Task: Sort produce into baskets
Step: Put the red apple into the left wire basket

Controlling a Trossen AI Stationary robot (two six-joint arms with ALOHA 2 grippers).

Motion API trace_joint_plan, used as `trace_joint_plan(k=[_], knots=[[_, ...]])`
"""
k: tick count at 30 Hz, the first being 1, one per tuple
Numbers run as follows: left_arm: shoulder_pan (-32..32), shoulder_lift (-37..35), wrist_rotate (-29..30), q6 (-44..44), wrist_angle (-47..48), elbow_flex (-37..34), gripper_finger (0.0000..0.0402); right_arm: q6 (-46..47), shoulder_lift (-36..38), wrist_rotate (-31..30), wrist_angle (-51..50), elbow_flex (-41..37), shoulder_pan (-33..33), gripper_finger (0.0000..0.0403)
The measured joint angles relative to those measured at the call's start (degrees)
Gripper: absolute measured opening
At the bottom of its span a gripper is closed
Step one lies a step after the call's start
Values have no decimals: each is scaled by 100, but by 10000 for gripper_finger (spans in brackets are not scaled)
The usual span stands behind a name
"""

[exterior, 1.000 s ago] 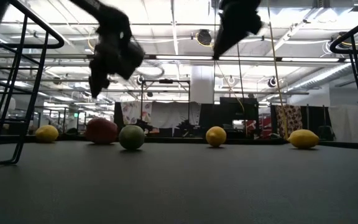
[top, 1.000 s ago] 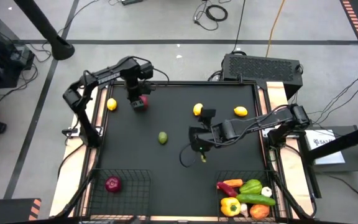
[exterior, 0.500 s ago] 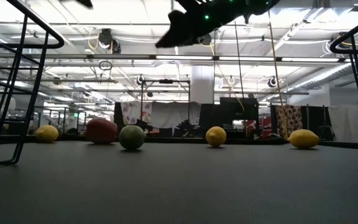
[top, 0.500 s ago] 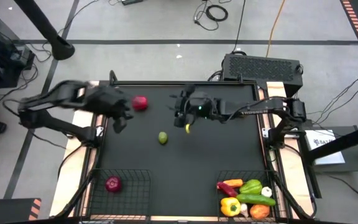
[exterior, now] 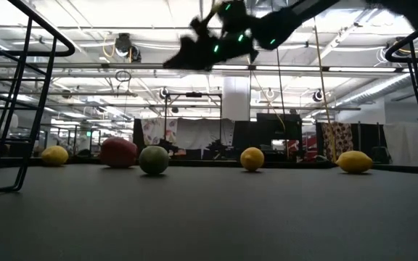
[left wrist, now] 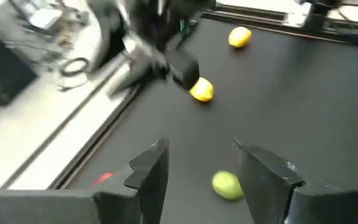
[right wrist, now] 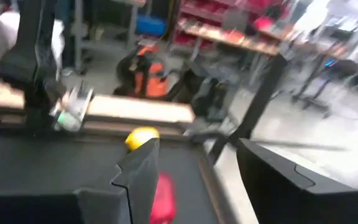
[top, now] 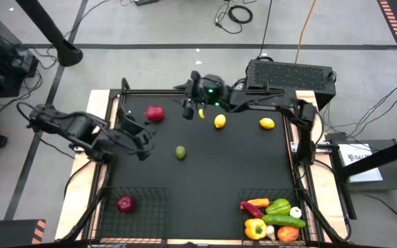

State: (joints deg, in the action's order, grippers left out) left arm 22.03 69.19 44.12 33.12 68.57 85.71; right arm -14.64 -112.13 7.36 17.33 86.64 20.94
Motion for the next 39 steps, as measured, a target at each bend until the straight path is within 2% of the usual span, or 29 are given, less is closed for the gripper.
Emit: trace_joint_plan(k=[4, 8, 11, 14, 19, 24, 28, 31, 34, 39], knots=[[277, 112, 476, 123, 8, 0, 182, 458, -741, 348, -403, 561, 40, 205], [572, 120, 1402, 346, 25, -203, 182, 1158, -1217, 320, -730, 1065, -131, 205], [668, 122, 1772, 601, 321, -312, 182, 1143, -1471, 79, -740, 1290, -353, 205], [701, 120, 1811, 938, 417, -352, 182, 1040, -1634, -203, -922, 1349, -512, 200], [846, 120, 1811, 1115, 438, -363, 182, 1555, -1725, -323, -1088, 1344, -704, 183], [847, 120, 1853, 1146, 438, -363, 182, 1223, -1725, -1009, -827, 1346, -894, 171], [843, 120, 1978, 1140, 445, -363, 182, 1681, -1729, -1291, -491, 1347, -794, 166], [733, 120, 2262, 1115, 565, -363, 182, 2024, -1825, -1384, -187, 1355, -834, 164], [577, 120, 2277, 1136, 727, -363, 182, 2391, -2001, -1413, -51, 1351, -917, 164], [275, 120, 2138, 1139, 860, -363, 182, 2609, -2273, -2093, -2, 1348, -1055, 164]])
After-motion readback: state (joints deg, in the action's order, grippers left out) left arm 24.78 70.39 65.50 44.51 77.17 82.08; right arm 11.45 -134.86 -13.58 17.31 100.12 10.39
